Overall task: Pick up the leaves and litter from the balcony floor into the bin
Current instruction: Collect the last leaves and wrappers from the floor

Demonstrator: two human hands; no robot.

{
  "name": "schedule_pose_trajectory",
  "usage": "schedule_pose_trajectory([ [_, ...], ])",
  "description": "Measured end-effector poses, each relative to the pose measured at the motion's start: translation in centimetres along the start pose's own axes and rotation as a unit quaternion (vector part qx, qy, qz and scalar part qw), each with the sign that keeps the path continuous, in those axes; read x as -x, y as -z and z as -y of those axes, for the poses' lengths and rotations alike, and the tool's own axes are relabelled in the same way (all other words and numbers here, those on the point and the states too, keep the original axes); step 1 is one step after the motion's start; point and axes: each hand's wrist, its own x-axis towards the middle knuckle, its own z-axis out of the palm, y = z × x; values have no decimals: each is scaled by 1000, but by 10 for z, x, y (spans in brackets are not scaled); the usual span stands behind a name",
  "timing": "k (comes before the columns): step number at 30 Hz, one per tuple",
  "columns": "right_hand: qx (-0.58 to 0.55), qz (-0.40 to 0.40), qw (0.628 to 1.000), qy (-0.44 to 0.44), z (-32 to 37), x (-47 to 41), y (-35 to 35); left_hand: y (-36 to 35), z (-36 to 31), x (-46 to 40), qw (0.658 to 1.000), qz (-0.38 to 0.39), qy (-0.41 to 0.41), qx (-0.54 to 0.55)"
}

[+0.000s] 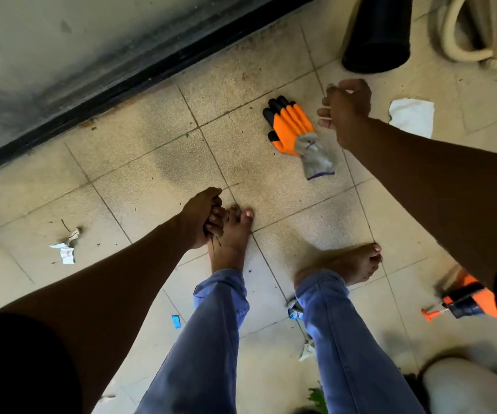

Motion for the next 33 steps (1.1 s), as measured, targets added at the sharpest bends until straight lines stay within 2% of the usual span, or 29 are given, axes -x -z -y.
schedule_pose_trajectory([
  [2,49,47,998,-5,-26,14,8,-3,0,6,1000,3,2,-9],
  [4,88,66,992,-57,-71,35,17,-7,3,16,1000,12,9,-26],
  [7,148,61,982,-96,-138,70,40,-15,9,32,997,33,30,-70],
  [10,266,70,955,-115,-169,139,65,-25,18,55,989,56,50,-127],
  [15,264,61,952,-145,-207,215,104,-39,24,76,985,60,54,-154],
  [20,364,140,904,-176,-271,239,117,-31,43,69,987,36,41,-151],
  [22,356,134,897,-225,-299,243,108,-26,56,55,984,33,39,-169],
  [24,317,101,890,-312,-335,253,93,-18,74,40,981,36,46,-185],
  [28,226,-8,879,-420,-387,286,83,-8,121,10,969,45,87,-227],
  [31,138,-30,900,-413,-501,290,28,-4,154,-7,956,45,119,-263],
  [33,76,-20,907,-414,-528,304,5,-4,172,-14,944,49,131,-300],
])
